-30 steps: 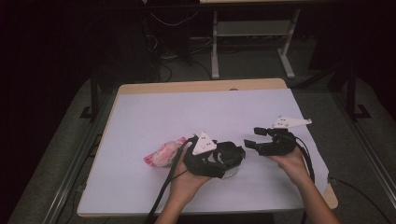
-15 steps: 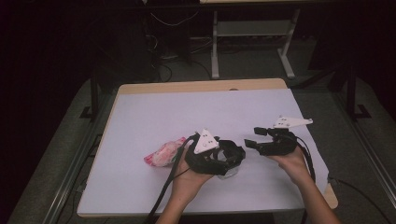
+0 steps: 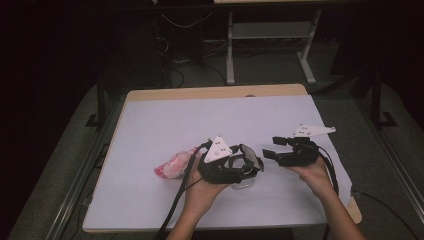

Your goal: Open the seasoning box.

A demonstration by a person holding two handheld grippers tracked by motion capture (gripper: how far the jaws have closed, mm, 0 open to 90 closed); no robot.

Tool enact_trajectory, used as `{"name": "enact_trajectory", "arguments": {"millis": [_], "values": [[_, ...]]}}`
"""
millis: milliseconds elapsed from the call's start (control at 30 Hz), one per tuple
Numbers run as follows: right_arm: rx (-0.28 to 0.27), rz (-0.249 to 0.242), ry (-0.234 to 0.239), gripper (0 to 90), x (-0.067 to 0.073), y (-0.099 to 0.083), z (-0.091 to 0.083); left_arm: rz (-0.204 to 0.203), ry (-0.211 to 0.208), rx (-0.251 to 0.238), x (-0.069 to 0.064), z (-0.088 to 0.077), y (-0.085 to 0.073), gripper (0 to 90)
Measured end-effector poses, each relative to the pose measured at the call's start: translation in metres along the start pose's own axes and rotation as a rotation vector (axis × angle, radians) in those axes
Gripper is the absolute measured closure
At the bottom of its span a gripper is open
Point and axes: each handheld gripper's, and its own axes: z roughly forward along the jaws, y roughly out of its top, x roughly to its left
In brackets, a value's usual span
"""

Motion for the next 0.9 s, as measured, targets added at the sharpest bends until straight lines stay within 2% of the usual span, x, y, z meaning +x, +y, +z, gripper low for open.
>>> {"name": "enact_trajectory", "arguments": {"millis": [200, 233, 333, 400, 633, 733, 900], "values": [[0.003, 0.0, -0.002, 29.5, -0.0011, -0.0003, -0.0003, -0.005, -0.041, -0.028, -0.0001, -0.0031, 0.001, 46.8], [0.003, 0.004, -0.008, 29.5, -0.0012, -0.0005, -0.0002, -0.009, -0.053, -0.029, -0.0001, -0.0029, 0.0009, 50.8], [0.006, 0.01, -0.007, 29.5, -0.0014, -0.0005, -0.0007, -0.001, -0.043, -0.035, -0.0002, -0.0028, 0.0007, 58.7], [0.0, 0.004, -0.008, 29.5, -0.0018, -0.0004, -0.0009, -0.012, -0.052, -0.05, 0.0011, -0.0054, 0.0013, 67.0], [0.004, 0.008, -0.005, 29.6, -0.0012, -0.0003, -0.0016, -0.037, -0.052, -0.062, 0.0051, -0.0071, 0.002, 85.3], [0.004, 0.007, -0.006, 29.9, -0.0007, 0.0, -0.0022, -0.042, -0.054, -0.062, 0.007, -0.0061, 0.002, 89.1], [-0.003, -0.003, 0.013, 32.3, 0.0031, 0.0018, -0.008, -0.052, -0.05, -0.069, 0.0081, -0.0056, 0.0024, 89.6]]}}
